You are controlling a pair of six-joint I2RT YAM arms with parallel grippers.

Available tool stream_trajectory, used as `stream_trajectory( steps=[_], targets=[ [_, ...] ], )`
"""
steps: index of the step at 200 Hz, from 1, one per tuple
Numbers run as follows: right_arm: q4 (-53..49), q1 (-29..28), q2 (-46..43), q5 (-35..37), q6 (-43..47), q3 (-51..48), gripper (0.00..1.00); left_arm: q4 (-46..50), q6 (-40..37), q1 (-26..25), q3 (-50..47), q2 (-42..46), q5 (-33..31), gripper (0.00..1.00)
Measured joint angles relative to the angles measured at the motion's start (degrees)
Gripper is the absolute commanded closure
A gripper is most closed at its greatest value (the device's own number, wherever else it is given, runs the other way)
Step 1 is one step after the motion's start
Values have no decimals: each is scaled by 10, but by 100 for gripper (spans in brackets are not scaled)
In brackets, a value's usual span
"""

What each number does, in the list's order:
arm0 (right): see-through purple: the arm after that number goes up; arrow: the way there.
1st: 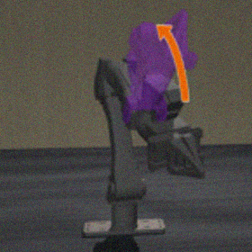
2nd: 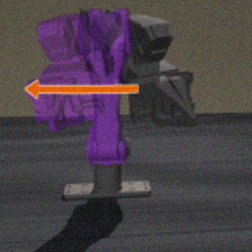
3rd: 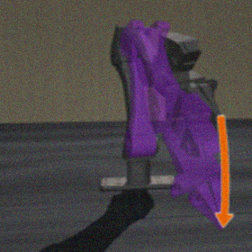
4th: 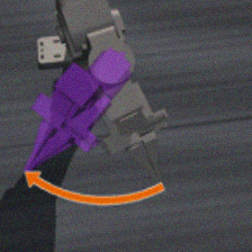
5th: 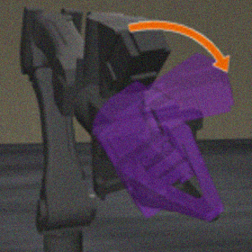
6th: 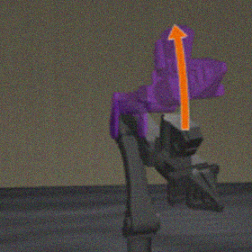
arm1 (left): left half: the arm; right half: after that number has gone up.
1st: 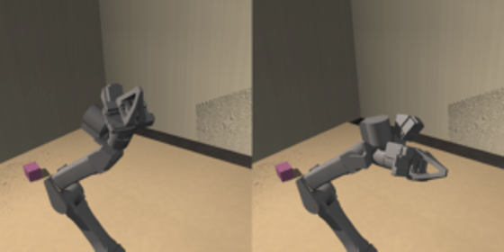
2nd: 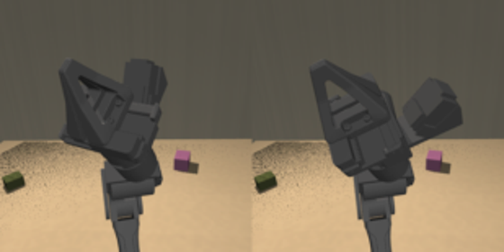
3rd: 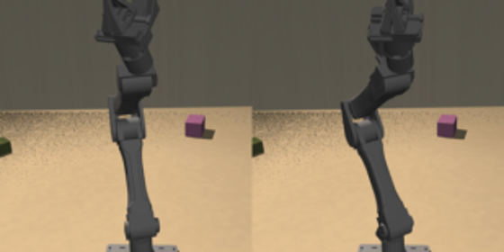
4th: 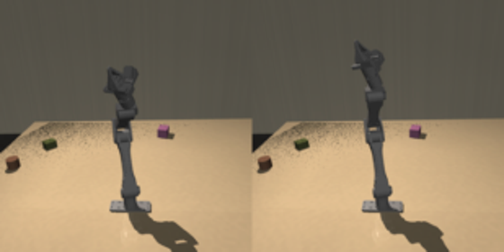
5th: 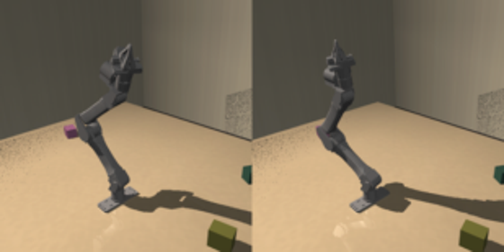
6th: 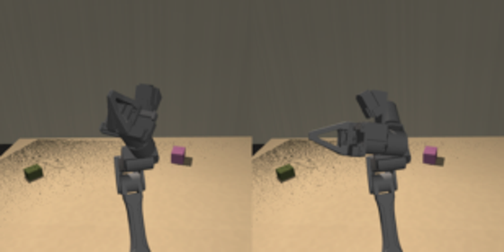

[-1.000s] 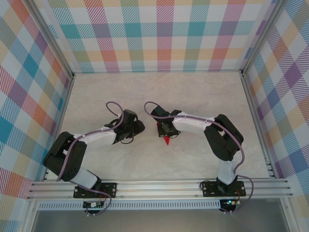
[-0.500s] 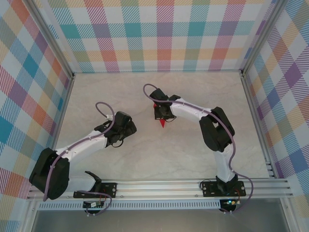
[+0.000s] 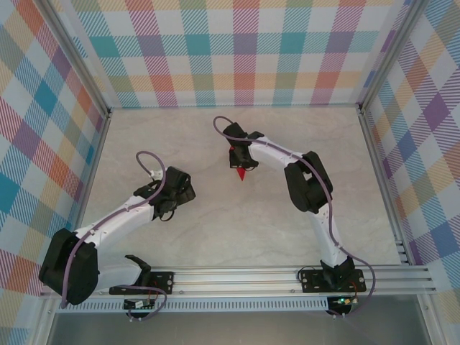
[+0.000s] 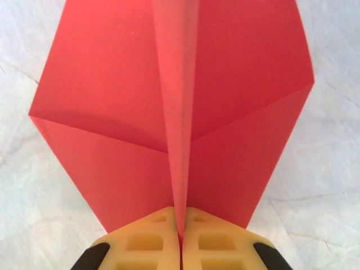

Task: Fold a paper plane with a square sheet of paper (pick it up from the middle)
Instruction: Move the paper plane to the top-center of the table.

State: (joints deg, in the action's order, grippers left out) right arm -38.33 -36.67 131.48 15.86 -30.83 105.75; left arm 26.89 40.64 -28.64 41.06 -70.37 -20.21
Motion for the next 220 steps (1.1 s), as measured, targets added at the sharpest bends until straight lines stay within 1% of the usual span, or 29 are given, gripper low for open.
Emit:
stream_trajectory(
  steps=[27, 65, 87, 110, 134, 155, 164, 177, 203, 220],
  targets=[
    [-10, 1, 16, 0, 0, 20, 87, 0, -2, 2, 0, 0, 2, 1],
    [-28, 1, 15, -12, 5, 27, 71, 2, -7, 6, 0, 0, 2, 0],
    [-38, 1, -9, -23, 9, 25, 62, 14, -15, 10, 9, 0, 1, 0],
    [-38, 1, -82, -28, 17, 4, 48, 21, -27, 19, 29, 0, -2, 0],
    [-25, 3, -192, -16, 27, -38, 31, 24, -47, 32, 52, 2, -10, 0],
    [2, 12, -287, 10, 34, -98, 21, 17, -80, 46, 60, 16, -18, 0],
    [15, 21, -322, 24, 38, -129, 15, 12, -98, 54, 60, 26, -22, 0],
    [33, 40, -364, 46, 51, -178, 0, 4, -120, 68, 60, 39, -28, 0],
    [73, 84, -431, 89, 80, -291, 0, -21, -155, 105, 60, 53, -39, 0],
    [104, 120, -472, 111, 95, -369, 0, -61, -173, 129, 49, 56, -44, 0]
  ],
)
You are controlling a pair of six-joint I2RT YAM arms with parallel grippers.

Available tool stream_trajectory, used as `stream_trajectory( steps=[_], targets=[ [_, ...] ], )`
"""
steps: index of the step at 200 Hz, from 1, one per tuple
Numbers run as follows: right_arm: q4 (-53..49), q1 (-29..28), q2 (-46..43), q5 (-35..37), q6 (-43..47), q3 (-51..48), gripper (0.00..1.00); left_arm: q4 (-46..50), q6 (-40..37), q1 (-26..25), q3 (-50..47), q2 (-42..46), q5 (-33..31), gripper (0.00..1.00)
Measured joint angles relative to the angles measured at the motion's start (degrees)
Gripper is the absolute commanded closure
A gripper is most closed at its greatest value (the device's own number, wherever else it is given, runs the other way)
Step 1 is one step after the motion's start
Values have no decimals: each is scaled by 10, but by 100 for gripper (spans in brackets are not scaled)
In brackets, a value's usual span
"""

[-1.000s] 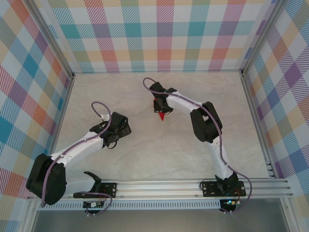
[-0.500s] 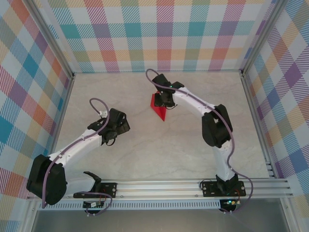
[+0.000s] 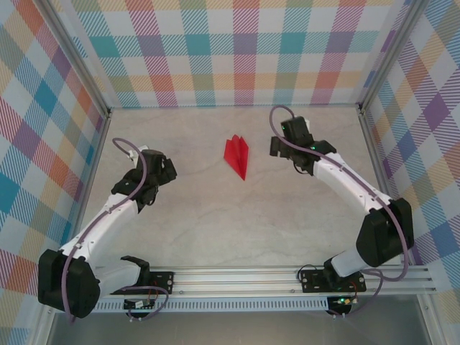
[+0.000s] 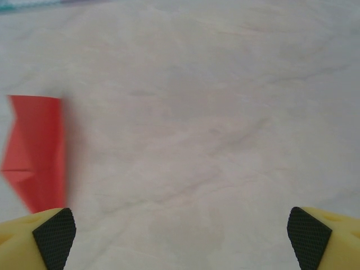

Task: Fold a paper plane with a square sheet of paper (pick it up from the middle)
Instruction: Move the paper plane to the top-center of the table, then reset both arms

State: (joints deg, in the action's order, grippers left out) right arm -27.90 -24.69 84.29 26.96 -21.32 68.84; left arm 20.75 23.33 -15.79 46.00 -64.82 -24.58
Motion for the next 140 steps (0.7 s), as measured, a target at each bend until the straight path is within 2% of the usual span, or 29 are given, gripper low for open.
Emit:
stream_trajectory(
  steps=[39, 64, 98, 140],
  targets=[
    [111, 91, -101, 33, 17, -191, 0, -116, -55, 38, -86, 5, -19, 0],
    [183, 125, -155, 41, 39, -301, 0, -189, -99, 56, -144, 4, -20, 0],
    [274, 148, -159, 33, 90, -360, 0, -320, -157, 78, -217, -2, -2, 0],
    [402, 163, -122, -29, 138, -405, 0, -465, -215, 93, -266, -47, 73, 0]
  ],
)
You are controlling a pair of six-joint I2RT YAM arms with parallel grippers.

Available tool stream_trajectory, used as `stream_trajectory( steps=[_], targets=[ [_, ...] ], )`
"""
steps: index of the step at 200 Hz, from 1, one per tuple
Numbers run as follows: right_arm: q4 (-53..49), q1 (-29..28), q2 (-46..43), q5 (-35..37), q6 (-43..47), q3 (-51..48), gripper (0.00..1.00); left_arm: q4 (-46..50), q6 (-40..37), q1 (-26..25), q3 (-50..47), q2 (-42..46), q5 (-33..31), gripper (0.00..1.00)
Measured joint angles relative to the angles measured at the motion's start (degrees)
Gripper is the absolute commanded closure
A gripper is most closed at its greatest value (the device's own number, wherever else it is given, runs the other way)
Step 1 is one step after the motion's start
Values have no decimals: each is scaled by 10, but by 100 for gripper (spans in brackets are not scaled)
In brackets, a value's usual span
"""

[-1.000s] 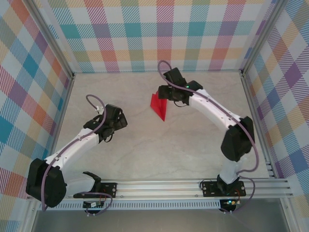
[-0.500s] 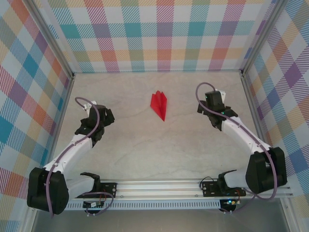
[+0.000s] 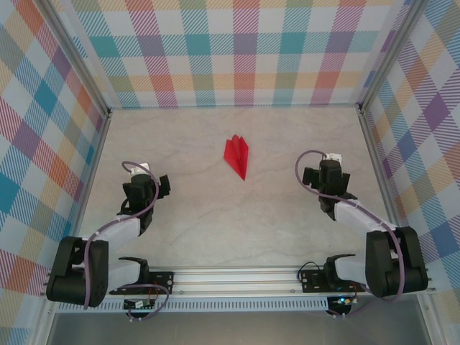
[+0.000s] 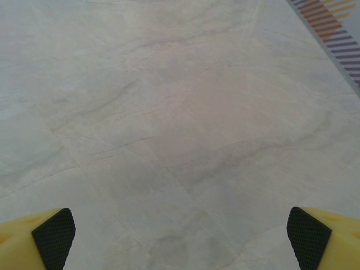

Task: Fold a paper plane with a square sheet of paper (pick it up from the middle)
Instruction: Reset both arms

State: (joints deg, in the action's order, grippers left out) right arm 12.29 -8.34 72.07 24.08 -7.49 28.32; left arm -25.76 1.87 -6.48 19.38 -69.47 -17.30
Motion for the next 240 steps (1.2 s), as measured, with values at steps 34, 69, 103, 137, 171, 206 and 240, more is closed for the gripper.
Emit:
stream_trajectory(
  steps=[34, 69, 103, 137, 171, 206, 240],
  targets=[
    [106, 12, 36, -46, 35, -35, 0, -94, -23, 23, -1, -59, 73, 0],
    [184, 32, 59, -92, 50, -44, 0, -143, -33, 37, 1, -103, 150, 0],
    [265, 39, 84, -118, 57, -54, 0, -199, -32, 37, 1, -153, 173, 0],
    [317, 42, 119, -143, 67, -70, 0, -225, -31, 37, 4, -186, 171, 0],
    [348, 42, 146, -153, 70, -70, 0, -222, -30, 37, 19, -198, 164, 0],
    [353, 45, 150, -158, 69, -70, 0, -218, -30, 35, 34, -198, 147, 0],
    [350, 61, 150, -163, 66, -67, 0, -209, -30, 32, 34, -198, 138, 0]
  ],
)
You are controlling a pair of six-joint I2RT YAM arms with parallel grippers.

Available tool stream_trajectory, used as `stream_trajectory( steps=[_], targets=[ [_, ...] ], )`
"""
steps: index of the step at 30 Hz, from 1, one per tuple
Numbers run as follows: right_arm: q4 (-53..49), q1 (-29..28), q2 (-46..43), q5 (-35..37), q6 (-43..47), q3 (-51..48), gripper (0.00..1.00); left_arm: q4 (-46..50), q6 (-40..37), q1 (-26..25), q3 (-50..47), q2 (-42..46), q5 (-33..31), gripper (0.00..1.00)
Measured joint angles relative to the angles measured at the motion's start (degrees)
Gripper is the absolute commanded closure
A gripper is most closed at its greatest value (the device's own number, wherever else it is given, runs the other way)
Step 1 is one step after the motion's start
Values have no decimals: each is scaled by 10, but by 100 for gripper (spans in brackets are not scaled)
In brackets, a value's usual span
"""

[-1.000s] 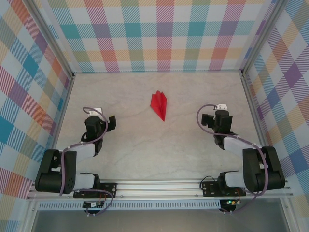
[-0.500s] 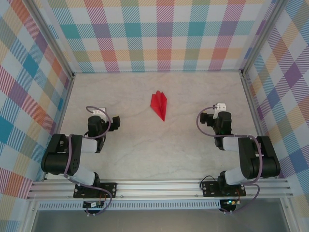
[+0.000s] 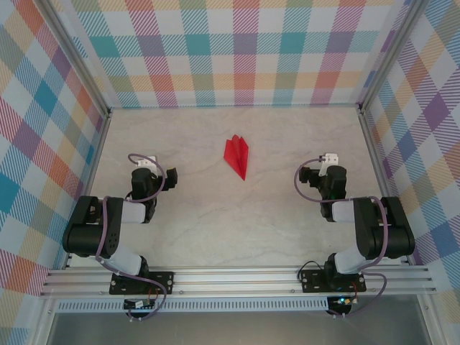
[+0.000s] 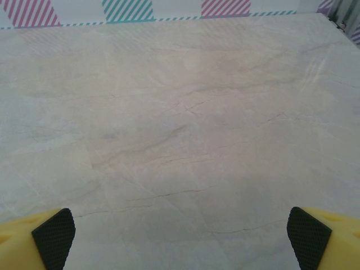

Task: Fold a paper plane with a square sheet of paper (pick it up from the middle)
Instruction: Reset both arms

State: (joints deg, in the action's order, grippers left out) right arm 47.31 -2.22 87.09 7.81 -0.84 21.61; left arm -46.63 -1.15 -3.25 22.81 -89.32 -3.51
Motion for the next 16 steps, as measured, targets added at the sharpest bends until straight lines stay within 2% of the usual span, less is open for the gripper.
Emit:
stream_trajectory(
  steps=[16],
  targets=[
    [-2, 1, 0, -4, -2, 0, 0, 5, 0, -1, 5, -2, 0, 0]
  ],
)
